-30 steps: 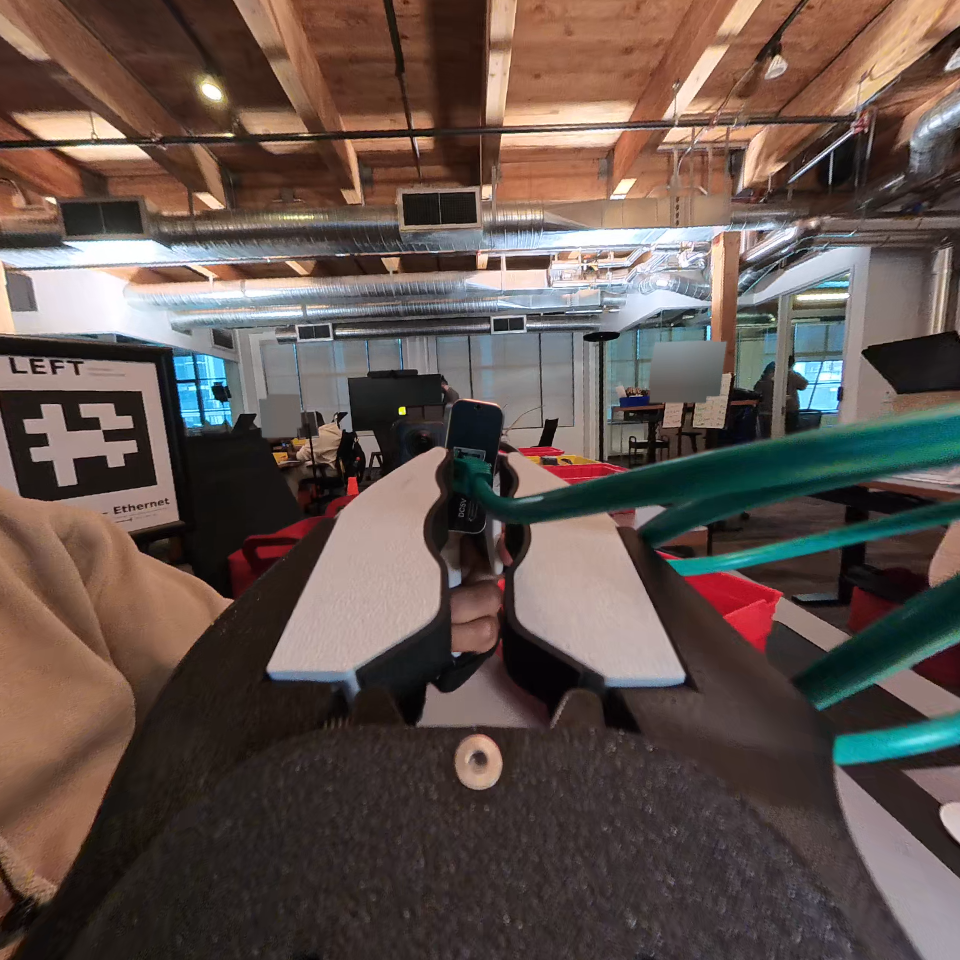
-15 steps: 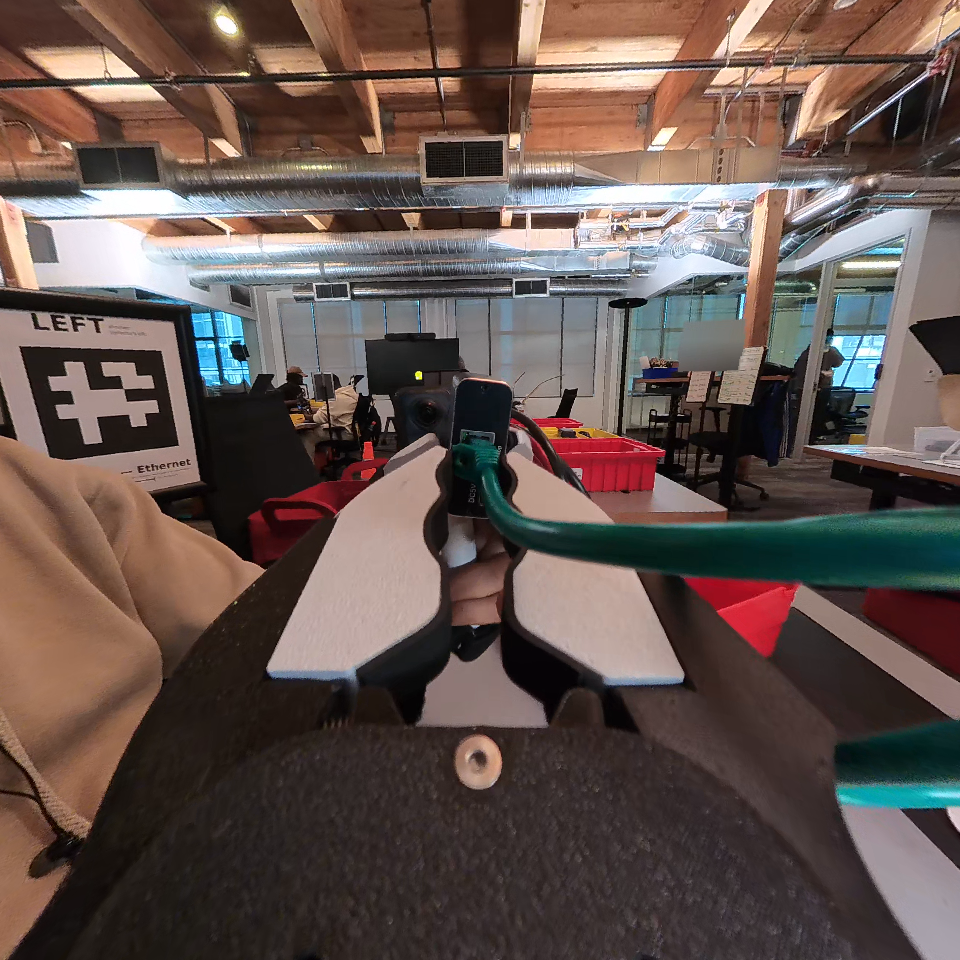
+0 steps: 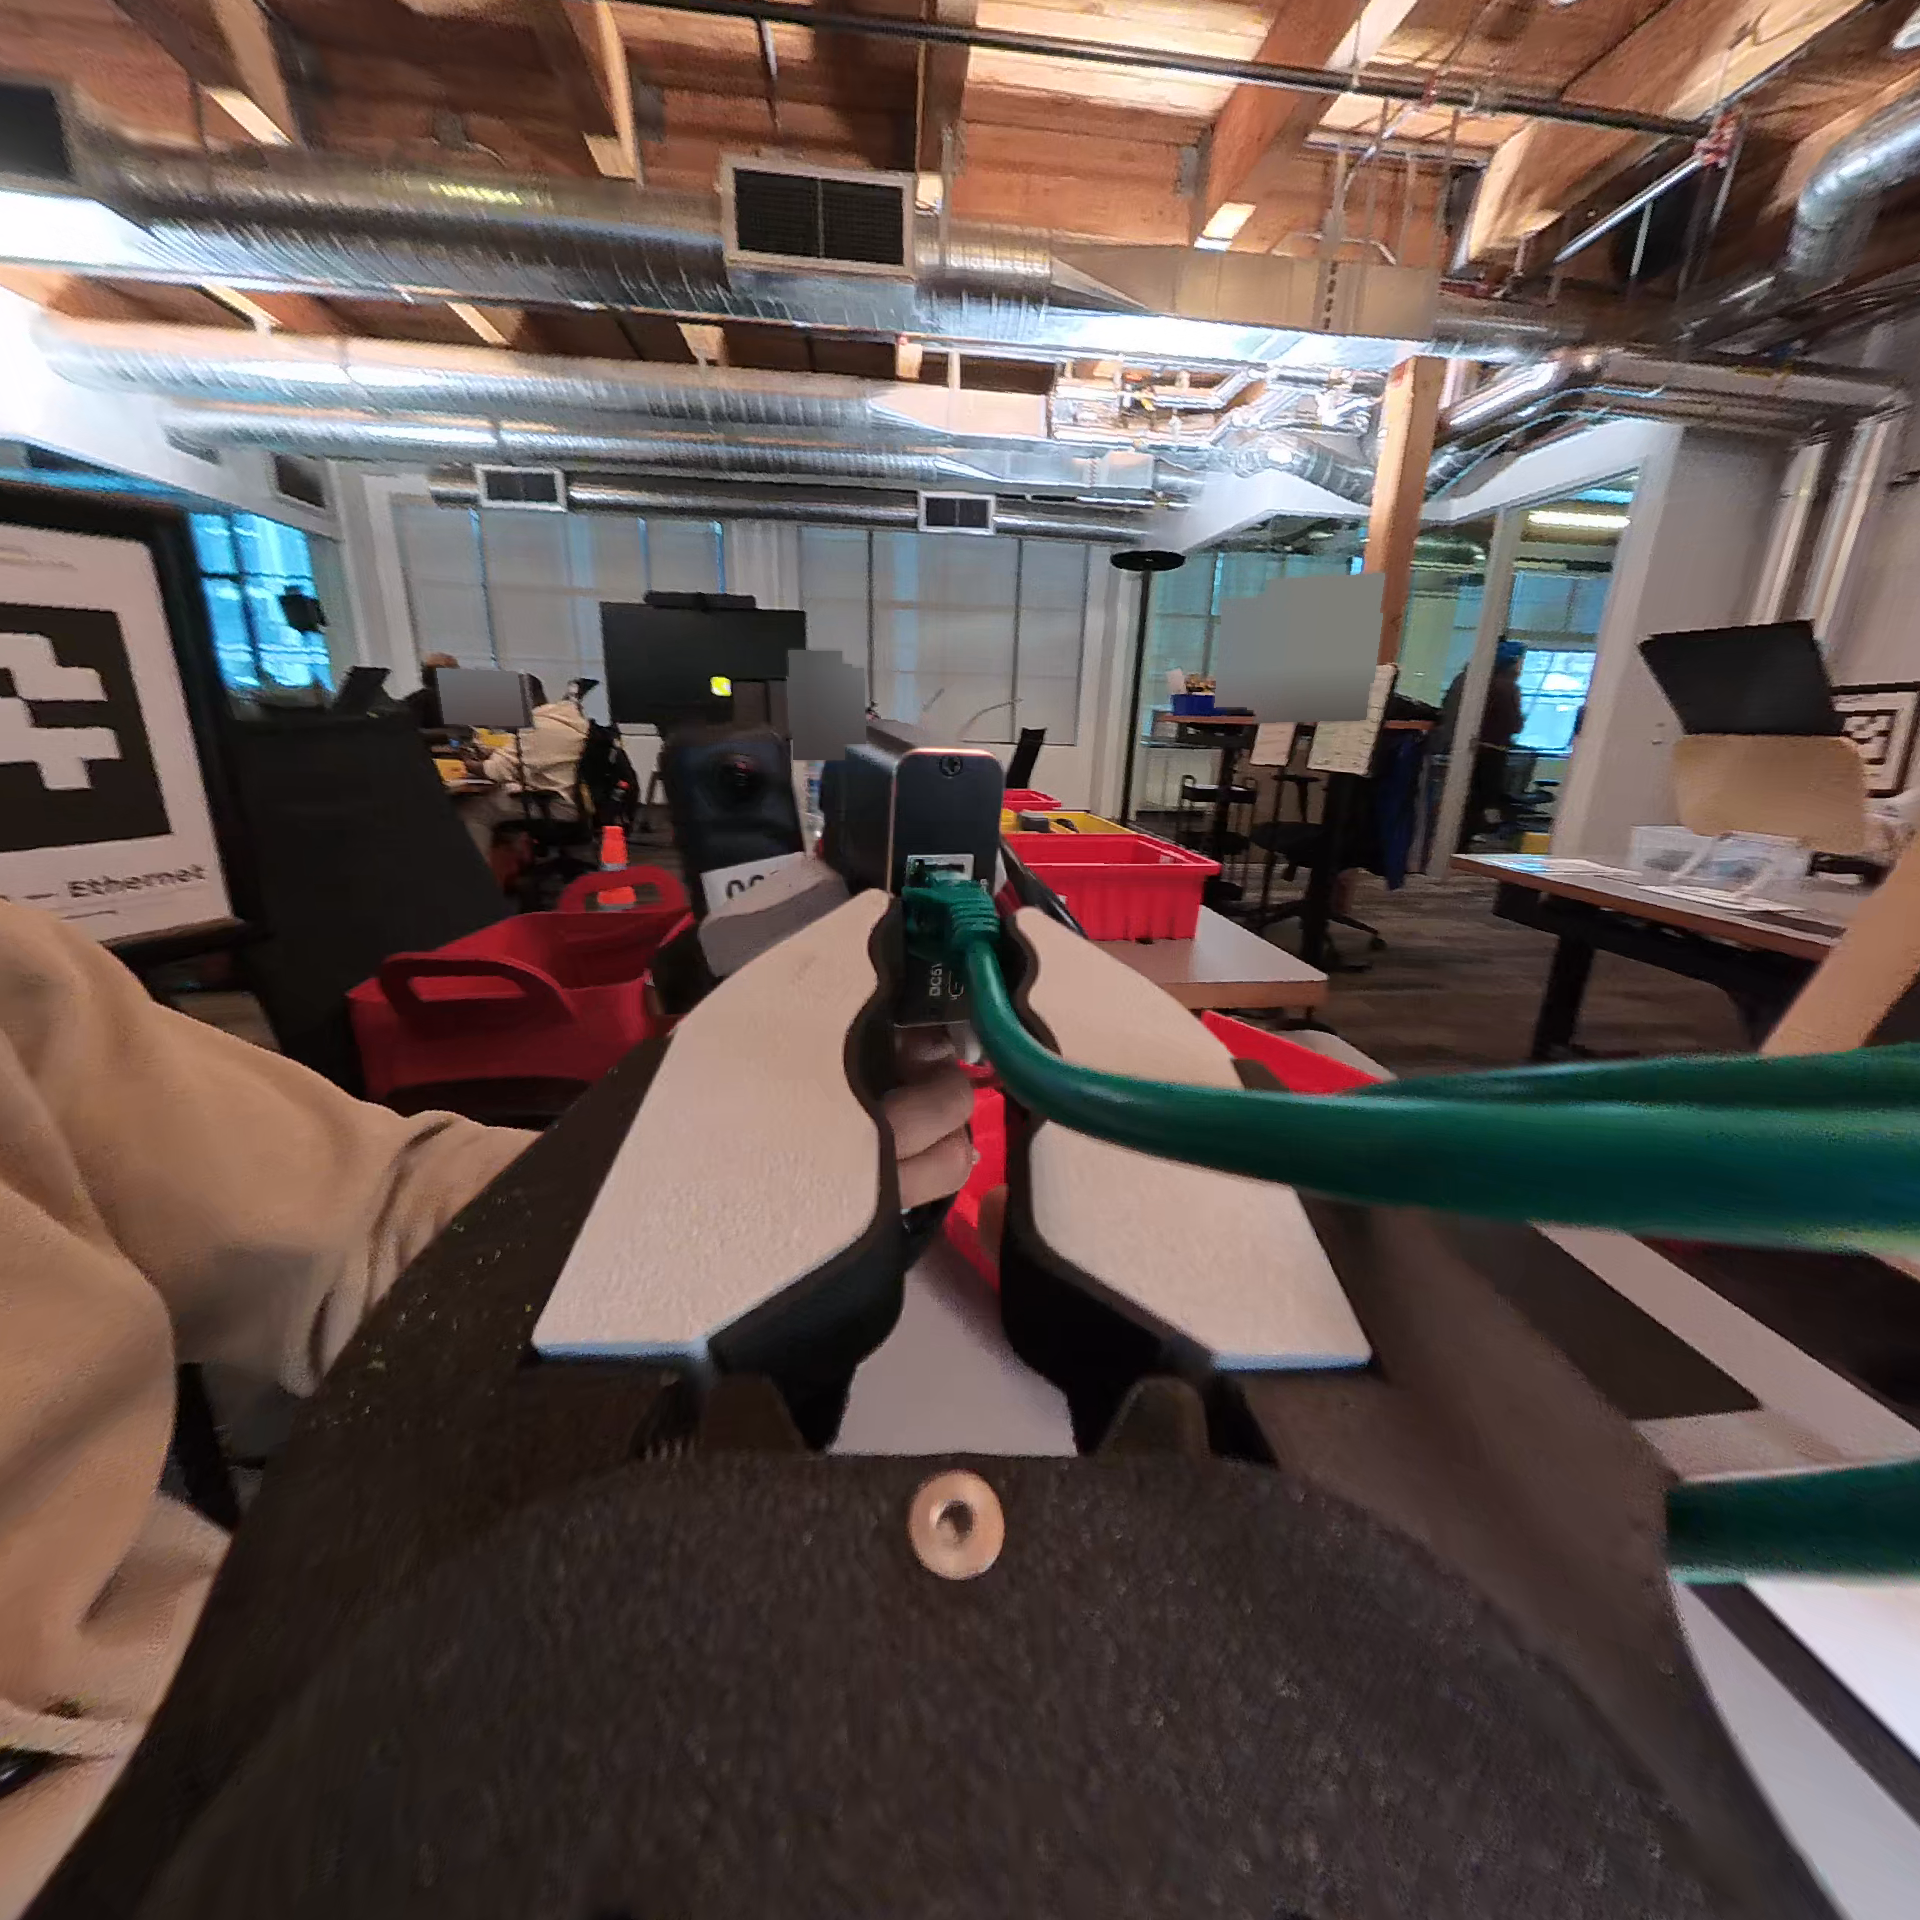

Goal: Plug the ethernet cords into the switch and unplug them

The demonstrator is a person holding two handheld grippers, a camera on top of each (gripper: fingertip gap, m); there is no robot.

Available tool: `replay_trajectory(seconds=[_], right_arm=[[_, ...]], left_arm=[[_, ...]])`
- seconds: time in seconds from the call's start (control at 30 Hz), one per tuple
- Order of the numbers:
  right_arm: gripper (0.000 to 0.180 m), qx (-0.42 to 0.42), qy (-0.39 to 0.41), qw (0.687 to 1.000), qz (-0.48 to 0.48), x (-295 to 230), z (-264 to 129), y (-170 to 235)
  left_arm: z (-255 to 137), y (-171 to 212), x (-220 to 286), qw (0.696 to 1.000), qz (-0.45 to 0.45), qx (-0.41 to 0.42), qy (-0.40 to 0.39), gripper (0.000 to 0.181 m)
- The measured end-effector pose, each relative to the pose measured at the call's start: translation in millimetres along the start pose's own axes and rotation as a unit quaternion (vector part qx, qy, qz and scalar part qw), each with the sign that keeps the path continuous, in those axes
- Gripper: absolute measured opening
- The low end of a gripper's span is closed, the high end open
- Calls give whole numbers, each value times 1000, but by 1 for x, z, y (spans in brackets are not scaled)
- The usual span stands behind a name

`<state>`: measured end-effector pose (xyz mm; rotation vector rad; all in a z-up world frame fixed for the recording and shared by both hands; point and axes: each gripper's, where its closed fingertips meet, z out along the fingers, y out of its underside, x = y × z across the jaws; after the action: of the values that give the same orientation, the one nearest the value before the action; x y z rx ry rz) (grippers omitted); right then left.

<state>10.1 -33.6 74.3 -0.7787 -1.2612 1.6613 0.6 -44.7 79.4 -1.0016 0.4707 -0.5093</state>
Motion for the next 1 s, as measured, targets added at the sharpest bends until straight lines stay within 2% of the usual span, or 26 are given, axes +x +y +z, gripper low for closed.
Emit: replay_trajectory(seconds=[0.37, 0.57, 0.6, 0.63, 0.67, 0.7, 0.77, 0.87, 1.0], right_arm=[[16, 13, 23, 999, -39, -7, 3, -8], [15, 9, 37, 998, -55, -5, 3, -9], [13, 25, 107, 992, -59, 18, -8, -16], [12, 33, 144, 987, -57, 41, -27, -21], [12, 39, 123, 991, -35, 47, -41, -25], [13, 22, 114, 992, -48, 43, -44, -26], [13, -14, 89, 992, -84, 24, -32, -28], [13, -40, 87, 995, -42, 28, -31, -25], [12, -107, 94, 988, 56, 55, -58, -4]], left_arm=[[-1, -11, 7, 999, 46, 11, -5, 28], [-2, -16, 7, 999, 33, 9, 9, 26], [-6, -28, 7, 998, 32, 45, 10, 27], [-17, -55, 15, 993, 26, 112, 38, 26], [-23, -76, 19, 991, 16, 127, 49, 27], [-25, -88, 23, 992, 45, 109, 48, 27], [-27, -94, 19, 993, 96, 70, 19, 27], [-31, -84, -7, 999, 43, 33, 2, 27], [-34, -74, -28, 999, -31, 28, -12, 26]])
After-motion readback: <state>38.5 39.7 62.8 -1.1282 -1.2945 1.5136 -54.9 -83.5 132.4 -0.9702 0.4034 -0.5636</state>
